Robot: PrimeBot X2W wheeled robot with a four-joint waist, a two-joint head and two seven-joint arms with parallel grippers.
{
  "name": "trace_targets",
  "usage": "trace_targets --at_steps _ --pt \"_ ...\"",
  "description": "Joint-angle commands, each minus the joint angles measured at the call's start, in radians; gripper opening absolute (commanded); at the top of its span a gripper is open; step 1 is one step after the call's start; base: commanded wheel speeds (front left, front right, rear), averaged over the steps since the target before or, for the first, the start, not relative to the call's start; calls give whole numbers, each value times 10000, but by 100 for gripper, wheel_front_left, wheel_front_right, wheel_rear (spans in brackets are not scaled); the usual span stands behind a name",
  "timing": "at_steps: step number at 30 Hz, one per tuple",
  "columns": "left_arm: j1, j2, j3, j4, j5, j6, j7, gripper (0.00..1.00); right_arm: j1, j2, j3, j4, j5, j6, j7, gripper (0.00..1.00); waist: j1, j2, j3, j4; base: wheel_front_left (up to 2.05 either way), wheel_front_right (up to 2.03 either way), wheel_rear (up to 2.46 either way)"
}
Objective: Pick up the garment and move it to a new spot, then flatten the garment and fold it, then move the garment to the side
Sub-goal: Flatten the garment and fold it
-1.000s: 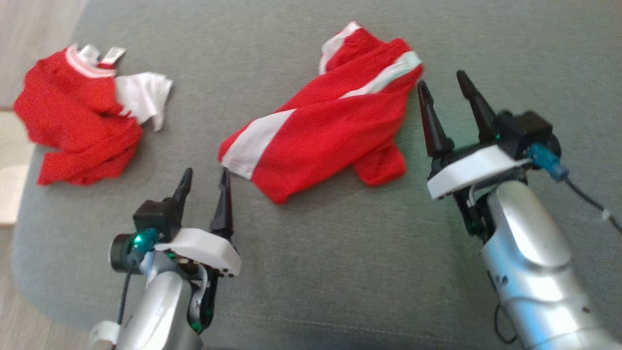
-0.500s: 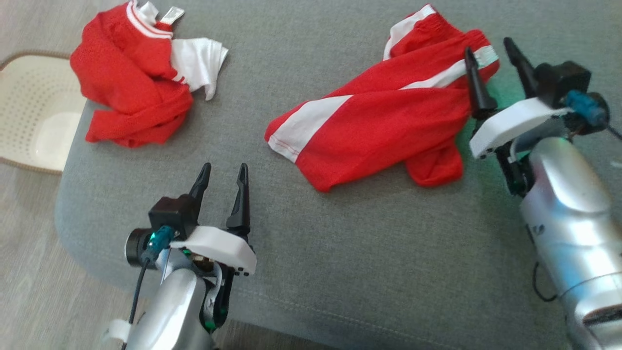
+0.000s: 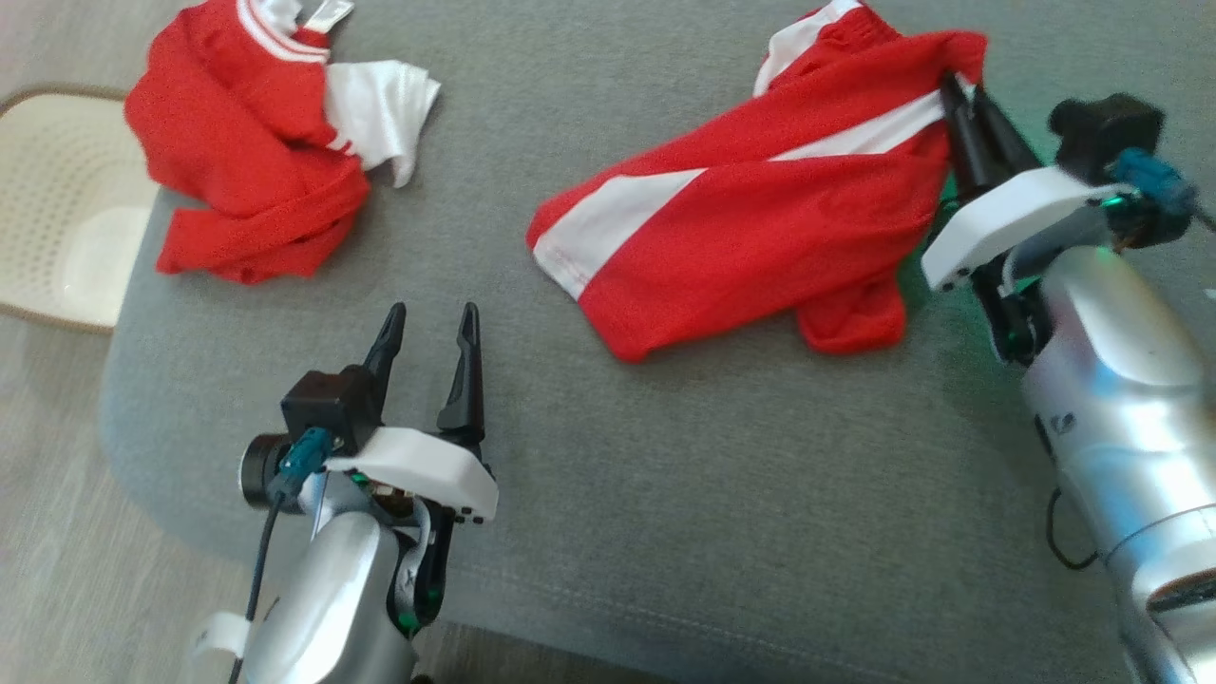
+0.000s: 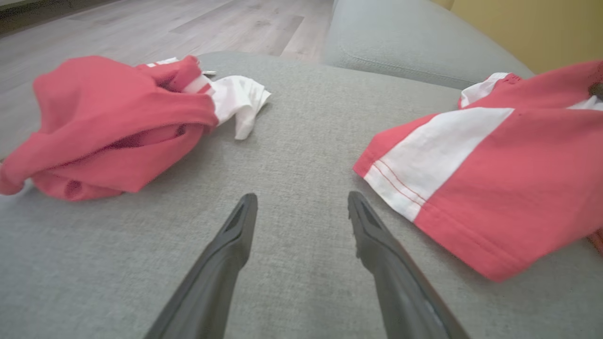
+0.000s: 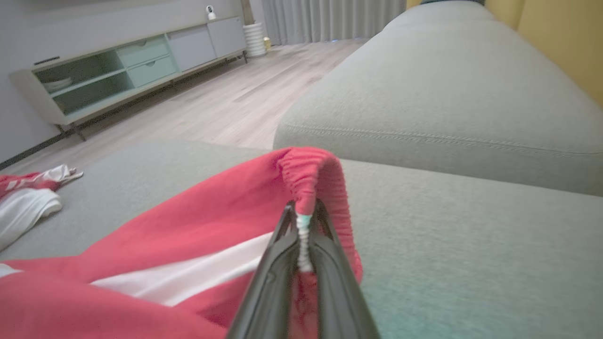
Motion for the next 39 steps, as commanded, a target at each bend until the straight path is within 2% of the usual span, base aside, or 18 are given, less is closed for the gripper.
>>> trace_targets --at_steps 1,6,13,22,23,24,25,35,39 --pt "-222 130 332 -261 105 55 -59 100 -69 -26 -21 -382 64 -9 -95 0 -1 0 -86 -156 0 0 0" --pt "-90 130 314 -143 262 -38 -59 100 617 30 -1112 -927 192 -9 -95 0 -1 0 -546 -955 0 0 0" --pt "276 130 484 99 438 -68 -59 100 2010 474 -1961 -1447 122 -9 -95 0 -1 0 -1246 -2110 0 0 0" --pt "817 130 970 291 706 -94 -59 100 3871 962 -2241 -2375 -444 -9 -95 0 -1 0 -2014 -2944 0 0 0" --pt "885 130 1023 300 734 -109 -59 100 3990 1008 -2326 -2438 -520 -9 -95 23 -1 0 -2085 -2978 0 0 0" --pt "957 130 1071 308 766 -119 -59 100 4082 1042 -2435 -2510 -657 -9 -95 79 -1 0 -2167 -3006 0 0 0" --pt "1030 129 1108 314 805 -124 -59 100 4175 1067 -2493 -2556 -879 -9 -95 100 -1 0 -2253 -3017 0 0 0" --pt "1584 129 1502 162 1084 61 -59 100 4992 1377 -3769 -3594 -2952 -9 -95 100 -1 0 -2866 -2939 0 0 0" --pt "1758 129 1736 -130 1290 155 -59 100 5419 1501 -4028 -4480 -3192 -9 -95 100 -1 0 -3084 -2903 0 0 0"
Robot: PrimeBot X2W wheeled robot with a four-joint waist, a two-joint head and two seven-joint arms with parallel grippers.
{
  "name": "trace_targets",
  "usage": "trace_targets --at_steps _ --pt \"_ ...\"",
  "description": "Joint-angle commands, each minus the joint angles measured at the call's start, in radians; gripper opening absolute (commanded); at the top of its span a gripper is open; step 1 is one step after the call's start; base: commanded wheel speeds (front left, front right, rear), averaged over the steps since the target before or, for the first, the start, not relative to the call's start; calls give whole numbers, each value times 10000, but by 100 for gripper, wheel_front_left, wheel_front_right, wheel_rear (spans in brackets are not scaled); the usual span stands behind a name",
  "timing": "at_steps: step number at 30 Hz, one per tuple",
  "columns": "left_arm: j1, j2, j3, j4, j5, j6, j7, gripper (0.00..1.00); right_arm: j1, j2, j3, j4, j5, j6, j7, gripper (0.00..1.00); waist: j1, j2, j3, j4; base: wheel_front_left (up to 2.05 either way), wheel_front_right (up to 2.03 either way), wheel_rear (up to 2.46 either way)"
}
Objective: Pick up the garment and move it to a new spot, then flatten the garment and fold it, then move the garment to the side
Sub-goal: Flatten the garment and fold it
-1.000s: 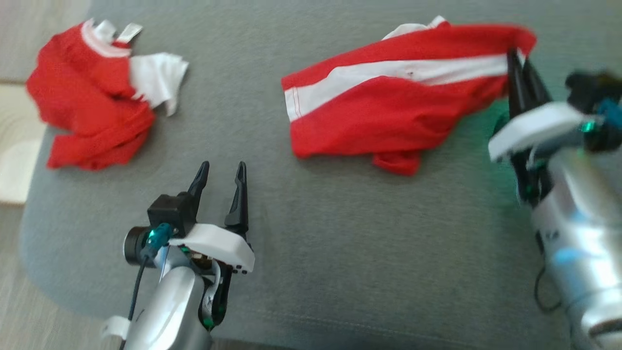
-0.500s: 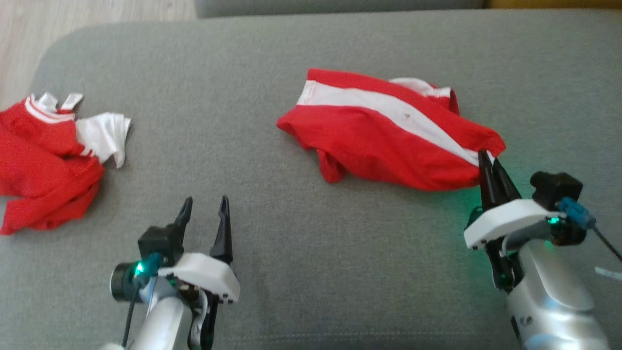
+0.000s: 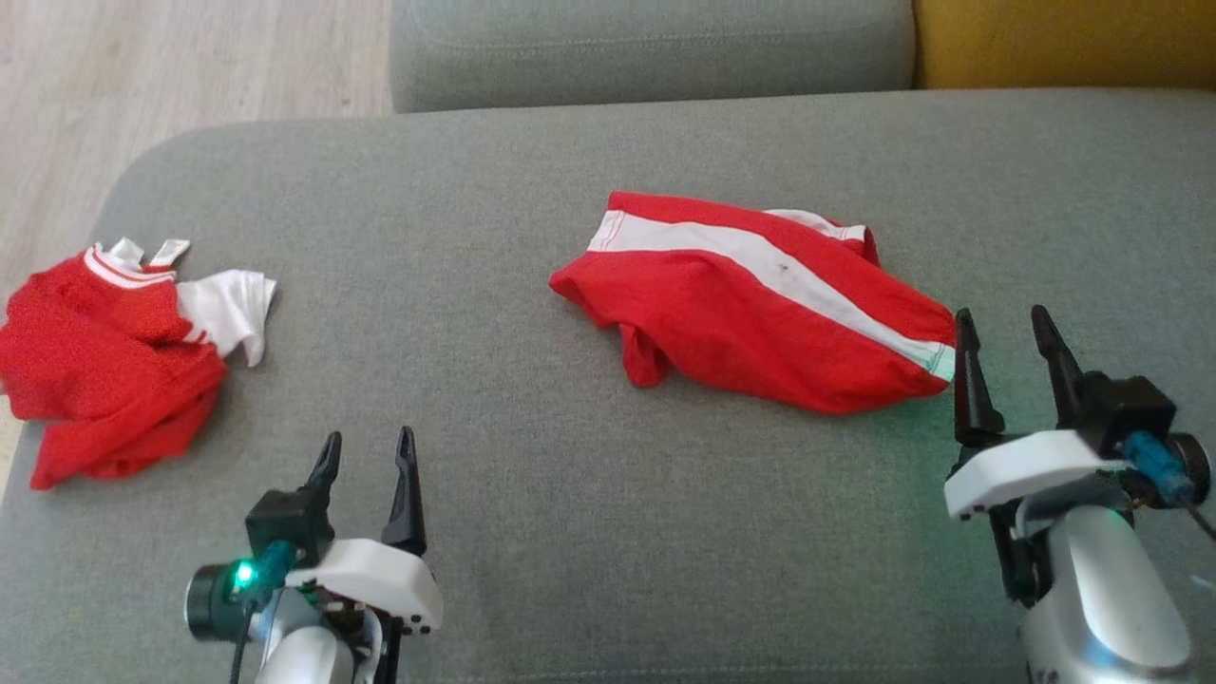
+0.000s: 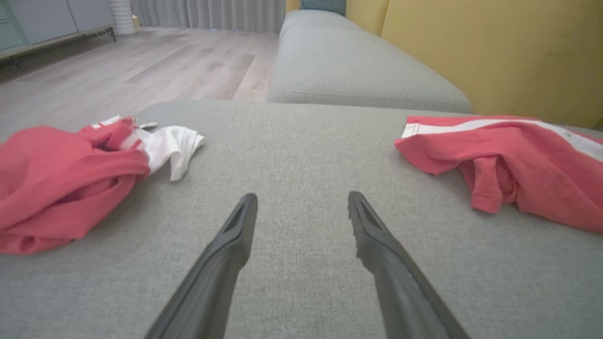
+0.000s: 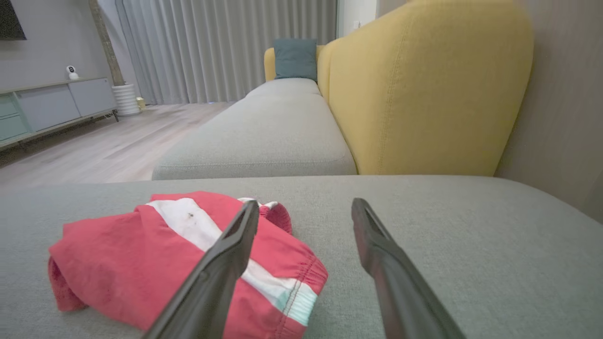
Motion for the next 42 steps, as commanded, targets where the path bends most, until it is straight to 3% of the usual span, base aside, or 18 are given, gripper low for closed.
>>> trace_targets --at_steps 1,15,31,33,34,40,42 --pt "-166 101 410 -456 117 84 -59 100 -95 128 295 -464 -94 -9 -95 100 0 -1 -90 14 0 0 0" --pt "227 101 852 -755 538 212 -59 100 916 149 867 -947 882 -9 -95 100 0 -1 -252 64 0 0 0" --pt "-718 101 276 -744 465 -103 -59 100 -580 150 27 446 2146 -9 -95 100 0 -1 1363 339 0 0 0" --pt "-808 101 262 -741 475 -135 -59 100 -678 150 35 617 2285 -9 -95 84 0 -1 1474 369 0 0 0" --pt "-845 101 255 -736 478 -146 -59 100 -694 150 59 666 2335 -9 -95 82 0 -1 1512 370 0 0 0" --pt "-1017 101 158 -723 413 -162 -59 100 -572 150 128 620 2674 -9 -95 91 0 -1 1596 308 0 0 0" --pt "-1051 101 131 -724 389 -155 -59 100 -507 150 247 579 2718 -9 -95 89 0 -1 1606 253 0 0 0"
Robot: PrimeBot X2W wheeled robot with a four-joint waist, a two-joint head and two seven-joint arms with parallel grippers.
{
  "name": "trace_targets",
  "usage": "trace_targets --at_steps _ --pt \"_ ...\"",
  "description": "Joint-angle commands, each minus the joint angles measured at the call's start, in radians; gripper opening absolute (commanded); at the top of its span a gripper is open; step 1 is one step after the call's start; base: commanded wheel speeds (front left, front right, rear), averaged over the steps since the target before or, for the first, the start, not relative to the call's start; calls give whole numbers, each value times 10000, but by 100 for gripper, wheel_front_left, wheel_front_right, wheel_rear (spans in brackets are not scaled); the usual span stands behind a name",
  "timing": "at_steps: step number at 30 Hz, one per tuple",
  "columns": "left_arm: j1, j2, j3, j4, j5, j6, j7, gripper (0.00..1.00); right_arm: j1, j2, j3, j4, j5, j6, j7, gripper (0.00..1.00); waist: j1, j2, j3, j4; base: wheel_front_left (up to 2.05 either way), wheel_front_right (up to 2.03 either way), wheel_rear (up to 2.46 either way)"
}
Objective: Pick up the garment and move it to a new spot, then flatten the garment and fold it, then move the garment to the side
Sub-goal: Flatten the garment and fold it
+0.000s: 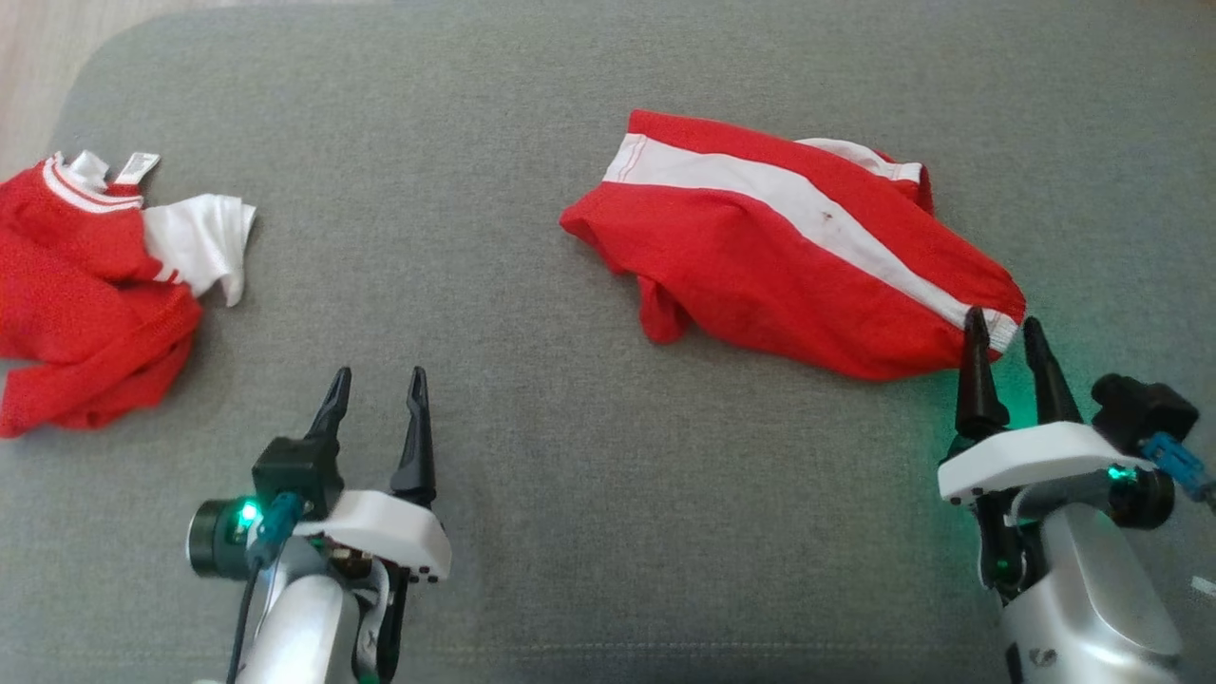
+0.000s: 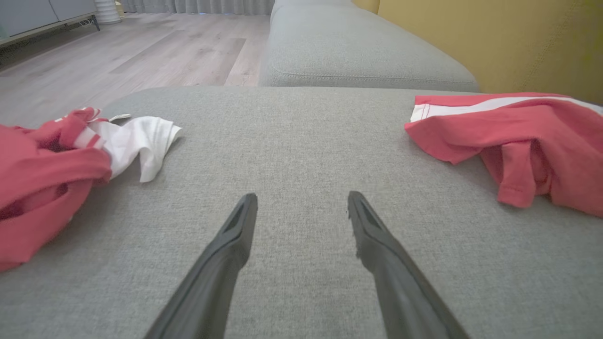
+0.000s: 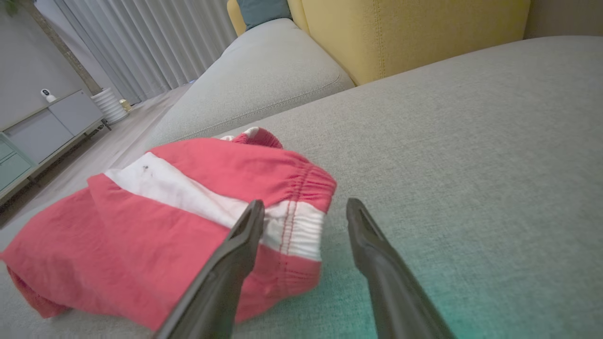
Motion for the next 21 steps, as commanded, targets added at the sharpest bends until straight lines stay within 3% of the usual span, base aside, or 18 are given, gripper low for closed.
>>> trace_targets --at_steps 1,3,4,6,7,13,21 --pt "-384 102 251 -289 -56 -13 -59 100 -108 -26 319 -294 60 -9 -95 87 0 -1 8 -49 0 0 0" --pt "-408 102 243 -299 -66 -18 -59 100 -122 -26 422 -255 110 -9 -95 77 0 -1 41 -100 0 0 0" --pt "-426 102 234 -300 -62 -30 -59 100 -152 -26 483 -210 140 -9 -95 62 0 -1 70 -117 0 0 0" --pt "-475 102 218 -292 -55 -55 -59 100 -240 -26 542 -144 199 -9 -95 14 0 -1 126 -124 0 0 0" --pt "-500 102 214 -285 -53 -68 -59 100 -278 -26 561 -122 224 -9 -95 0 0 -1 152 -123 0 0 0" --pt "-706 102 205 -278 -225 -213 -59 100 -370 -26 910 -131 213 -9 -95 0 0 -1 260 -242 0 0 0" --pt "-2548 102 -179 640 -1054 -978 -59 100 -494 -26 1389 -553 -59 -9 -95 0 0 -1 551 -944 0 0 0"
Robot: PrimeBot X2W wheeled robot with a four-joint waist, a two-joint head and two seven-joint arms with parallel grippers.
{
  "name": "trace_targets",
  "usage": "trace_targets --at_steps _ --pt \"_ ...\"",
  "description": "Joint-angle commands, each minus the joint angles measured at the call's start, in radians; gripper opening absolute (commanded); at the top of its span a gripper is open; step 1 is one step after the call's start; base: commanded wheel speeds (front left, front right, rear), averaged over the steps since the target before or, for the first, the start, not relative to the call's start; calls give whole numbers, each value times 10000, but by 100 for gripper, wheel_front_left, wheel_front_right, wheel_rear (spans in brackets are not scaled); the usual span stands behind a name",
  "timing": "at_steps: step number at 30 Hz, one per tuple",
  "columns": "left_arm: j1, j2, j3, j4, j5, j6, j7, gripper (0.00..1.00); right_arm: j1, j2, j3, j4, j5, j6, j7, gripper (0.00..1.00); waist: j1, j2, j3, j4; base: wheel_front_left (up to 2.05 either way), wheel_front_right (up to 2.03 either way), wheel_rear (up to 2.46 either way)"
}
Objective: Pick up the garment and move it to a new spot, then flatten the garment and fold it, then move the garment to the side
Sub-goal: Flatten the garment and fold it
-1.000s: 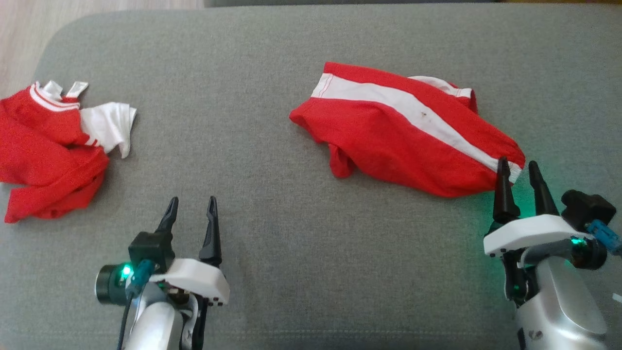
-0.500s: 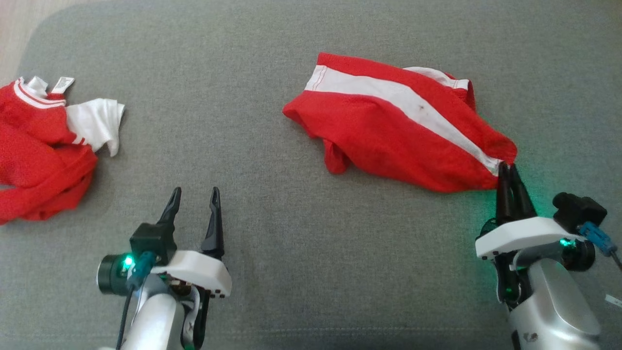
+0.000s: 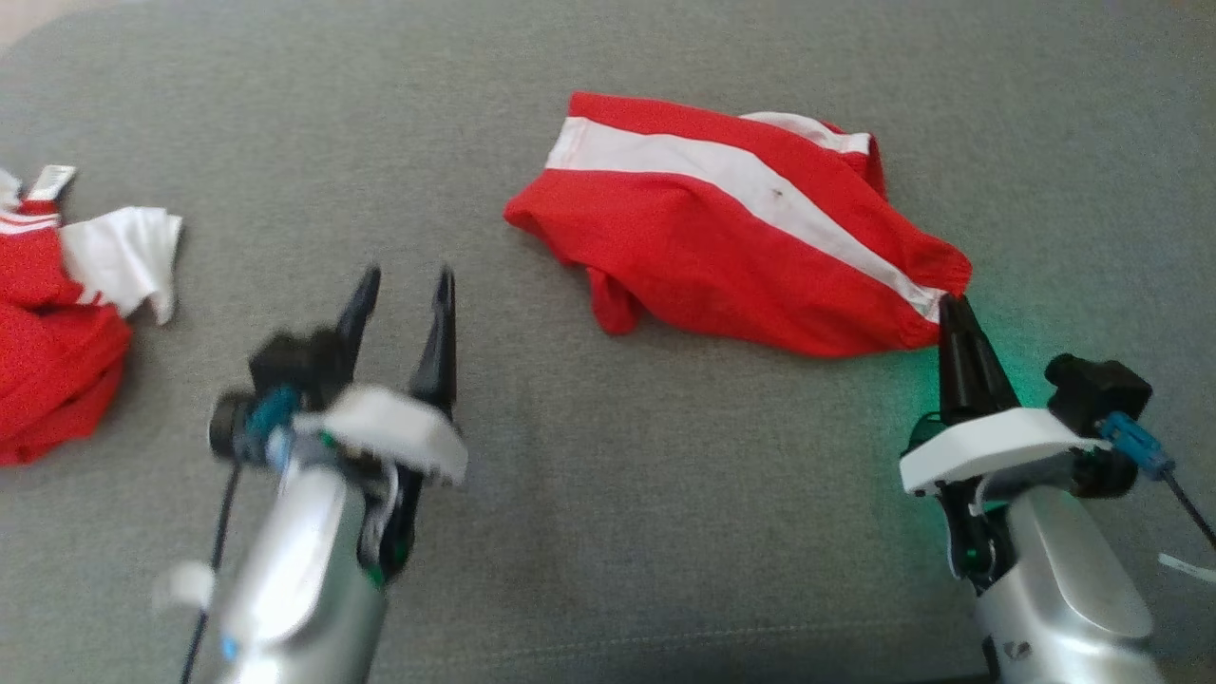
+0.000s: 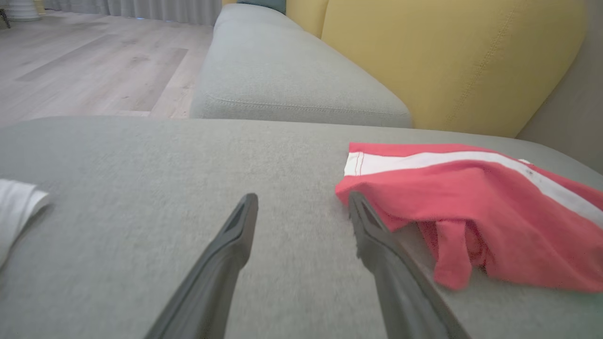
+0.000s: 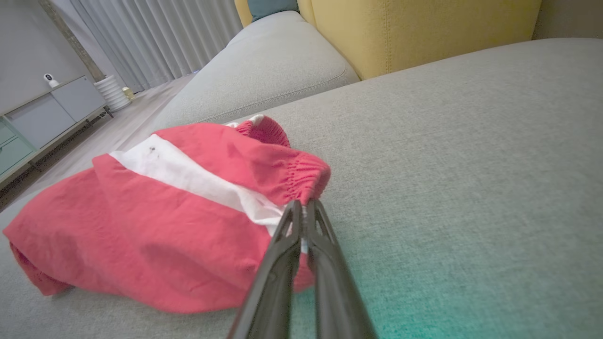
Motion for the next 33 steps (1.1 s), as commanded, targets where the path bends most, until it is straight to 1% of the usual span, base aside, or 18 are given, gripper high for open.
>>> trace_targets --at_steps 1,8,13,16,17,21,29,33 --pt "-885 118 192 -35 -78 -80 -59 100 -401 -22 373 -366 -18 -9 -95 0 0 0 222 -212 0 0 0" --pt "-3406 118 -114 2615 -377 -439 -55 100 -735 -22 1238 -667 372 -9 -95 0 0 0 802 -697 0 0 0" --pt "-4687 118 -815 4375 -709 -701 500 100 -735 -22 1724 -812 621 -9 -95 0 0 0 965 -913 0 0 0" --pt "-5359 118 -1082 5017 -943 -785 622 100 -799 -22 1960 -901 717 -9 -95 0 0 0 1080 -1027 0 0 0" --pt "-5359 118 -1082 5017 -943 -785 622 100 -799 -22 1960 -901 717 -9 -95 0 0 0 1080 -1027 0 0 0" --pt "-6185 118 -1368 5637 -1207 -812 715 100 -941 -22 2135 -1020 810 -9 -95 0 0 0 1273 -1158 0 0 0" --pt "-7277 118 -2167 6760 -1304 -887 1346 100 -1130 -22 2396 -1207 973 -9 -95 0 0 0 1589 -1458 0 0 0" --pt "-7464 118 -2391 7335 -1265 -738 1477 100 -1223 -22 2474 -1338 1066 -9 -95 0 0 0 1726 -1620 0 0 0"
